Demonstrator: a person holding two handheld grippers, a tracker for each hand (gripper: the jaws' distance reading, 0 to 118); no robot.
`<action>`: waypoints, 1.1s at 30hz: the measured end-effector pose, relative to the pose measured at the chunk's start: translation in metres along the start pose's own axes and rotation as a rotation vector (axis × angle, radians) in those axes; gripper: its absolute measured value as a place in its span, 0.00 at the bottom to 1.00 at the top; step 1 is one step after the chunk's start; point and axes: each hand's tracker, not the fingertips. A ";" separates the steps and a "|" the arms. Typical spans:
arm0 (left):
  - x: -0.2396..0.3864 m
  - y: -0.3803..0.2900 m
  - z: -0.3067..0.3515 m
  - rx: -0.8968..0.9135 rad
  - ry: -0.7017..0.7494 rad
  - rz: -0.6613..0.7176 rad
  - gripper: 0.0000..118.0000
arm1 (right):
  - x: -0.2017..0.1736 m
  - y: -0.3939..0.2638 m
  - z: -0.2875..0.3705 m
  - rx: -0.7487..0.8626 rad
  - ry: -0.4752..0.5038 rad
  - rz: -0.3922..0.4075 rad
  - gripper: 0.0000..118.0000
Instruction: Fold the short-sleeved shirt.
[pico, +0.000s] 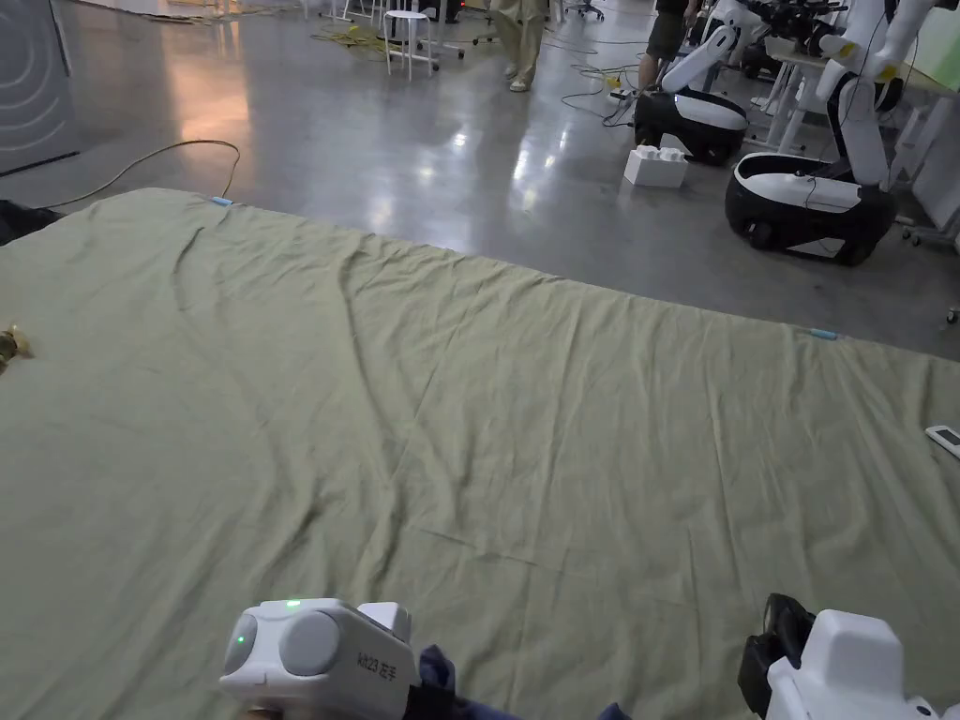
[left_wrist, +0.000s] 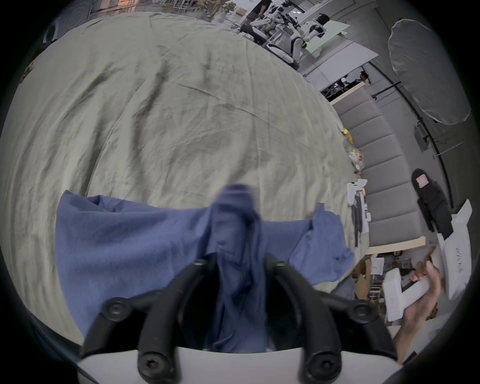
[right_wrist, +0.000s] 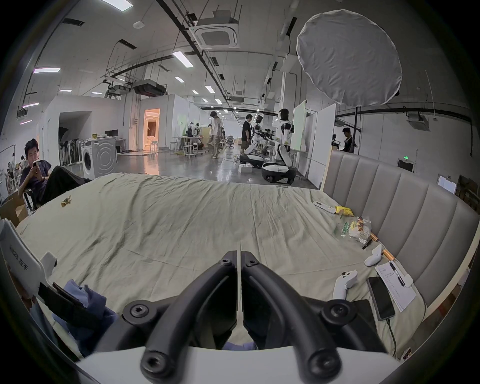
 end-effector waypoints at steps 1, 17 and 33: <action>0.000 0.000 0.004 -0.009 -0.018 0.005 0.39 | 0.000 0.000 0.000 -0.003 0.001 0.000 0.03; 0.001 -0.017 -0.008 -0.006 -0.004 -0.054 0.20 | -0.007 -0.009 0.000 -0.022 0.027 -0.011 0.03; 0.018 -0.035 -0.015 0.015 -0.062 -0.124 0.54 | -0.003 -0.012 0.000 -0.030 0.026 -0.017 0.03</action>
